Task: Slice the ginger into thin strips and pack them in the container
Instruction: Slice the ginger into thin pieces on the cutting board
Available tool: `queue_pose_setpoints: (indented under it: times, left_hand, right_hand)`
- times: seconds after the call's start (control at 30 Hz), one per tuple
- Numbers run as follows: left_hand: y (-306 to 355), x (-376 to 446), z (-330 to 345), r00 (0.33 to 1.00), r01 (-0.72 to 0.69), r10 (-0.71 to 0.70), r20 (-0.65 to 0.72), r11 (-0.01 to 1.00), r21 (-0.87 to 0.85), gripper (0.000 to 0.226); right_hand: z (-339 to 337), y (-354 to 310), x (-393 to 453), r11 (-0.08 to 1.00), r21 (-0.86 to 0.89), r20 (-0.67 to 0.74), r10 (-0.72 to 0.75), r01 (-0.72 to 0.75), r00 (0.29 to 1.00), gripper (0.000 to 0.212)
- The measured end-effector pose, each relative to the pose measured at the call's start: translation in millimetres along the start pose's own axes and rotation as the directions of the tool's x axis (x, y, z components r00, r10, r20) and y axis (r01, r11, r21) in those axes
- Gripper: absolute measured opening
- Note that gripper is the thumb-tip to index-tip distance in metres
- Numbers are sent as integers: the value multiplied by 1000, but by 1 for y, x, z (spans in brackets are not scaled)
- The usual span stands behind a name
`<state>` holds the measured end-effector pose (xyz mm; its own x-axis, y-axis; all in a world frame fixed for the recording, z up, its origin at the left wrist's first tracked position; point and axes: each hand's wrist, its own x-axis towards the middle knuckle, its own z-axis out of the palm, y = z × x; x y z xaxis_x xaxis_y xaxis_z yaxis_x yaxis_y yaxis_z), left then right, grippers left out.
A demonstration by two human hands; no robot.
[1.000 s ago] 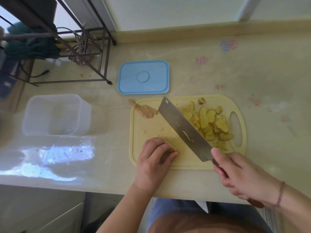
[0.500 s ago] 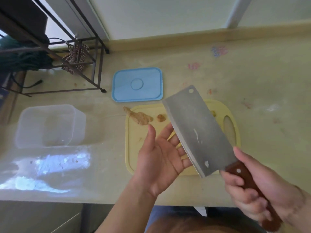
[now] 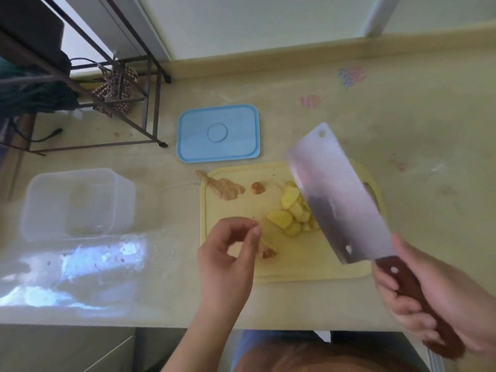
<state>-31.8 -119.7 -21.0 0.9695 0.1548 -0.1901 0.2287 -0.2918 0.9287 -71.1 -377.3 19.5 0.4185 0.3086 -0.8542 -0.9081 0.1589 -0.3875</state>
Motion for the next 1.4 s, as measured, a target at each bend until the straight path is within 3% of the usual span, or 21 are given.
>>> queue_pose_setpoints:
  times: [0.07, 0.17, 0.27, 0.4, 0.5, 0.7, 1.4]
  left_hand:
    - [-21, -4, -7, 982, -147, 167, -87, 968, 203, 17]
    - [-43, -9, -10, 933, -333, 359, -20, 885, 326, 22]
    - [-55, -14, -6, 870, -484, 484, 94, 803, 347, 24]
    - [-62, -14, -3, 830, -546, 545, 123, 746, 381, 17]
    - [-62, -13, -1, 810, -575, 570, 136, 729, 372, 13]
    - [-62, -13, 1, 794, -594, 593, 132, 713, 371, 7]
    - [-63, -13, 0, 803, -584, 577, 146, 716, 381, 4]
  right_hand:
    - [19, 2, -5, 940, -324, -47, -128, 106, 991, 71]
    - [42, 11, 1, 759, -613, -50, -318, 222, 947, 75]
    - [52, 16, 11, 665, -709, -39, -368, 234, 929, 79]
    - [64, 13, 18, 542, -815, -39, -404, 205, 914, 67]
    - [68, 12, 16, 473, -860, -41, -441, 193, 897, 58]
    - [60, 23, 15, 306, -935, -17, -542, 179, 840, 68]
    - [64, 20, 10, 246, -958, -20, -573, 148, 819, 73]
